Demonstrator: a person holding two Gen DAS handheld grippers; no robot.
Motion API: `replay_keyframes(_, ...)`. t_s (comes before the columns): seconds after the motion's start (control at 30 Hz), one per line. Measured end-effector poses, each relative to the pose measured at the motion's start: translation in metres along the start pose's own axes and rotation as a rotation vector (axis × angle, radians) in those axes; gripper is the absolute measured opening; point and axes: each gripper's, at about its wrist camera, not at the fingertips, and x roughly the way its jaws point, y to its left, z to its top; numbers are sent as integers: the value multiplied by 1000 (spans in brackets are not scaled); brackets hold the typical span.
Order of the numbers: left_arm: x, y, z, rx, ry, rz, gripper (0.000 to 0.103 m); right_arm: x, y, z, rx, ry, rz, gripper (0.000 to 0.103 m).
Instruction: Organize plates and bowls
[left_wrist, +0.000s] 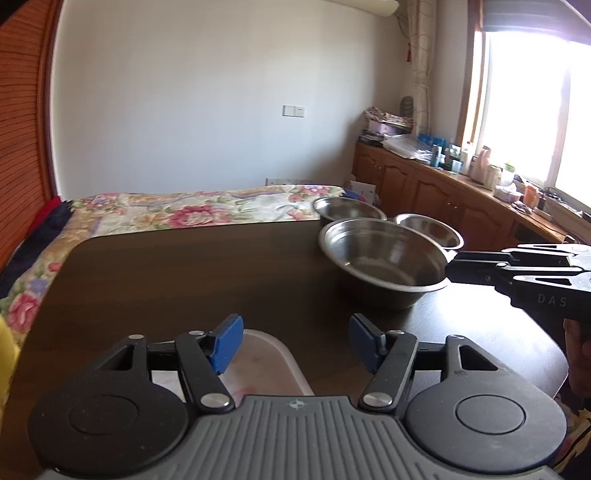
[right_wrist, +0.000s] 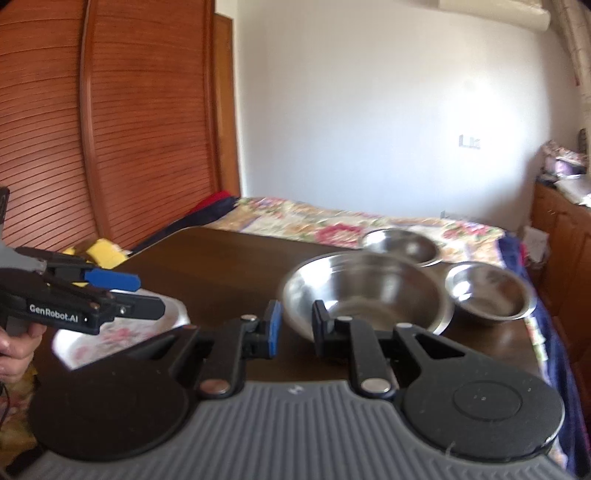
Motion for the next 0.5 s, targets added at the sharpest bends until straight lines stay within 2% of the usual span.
replay_keyframes(0.07,9,-9,4,9,0,-9,74,-1,-12,-1,6,-12,-24,23)
replay_keyframes(0.17,25,-20,9,18,1,-26,79,1,-27,-6,25,-27,-53,32)
replay_keyframes(0.27,40,-31,14,29,8,-36,80,7,-43,-12,48,-31,-72,35)
replay_keyframes(0.3,45,-34,16,35,11,-37,80,8,-47,-13,54,-31,-82,42)
replay_keyframes(0.37,54,-39,19,45,21,-41,80,13,-57,-17,58,-34,-106,47)
replay_keyframes(0.5,72,-46,26,42,37,-44,80,21,-75,-21,87,-43,-124,50)
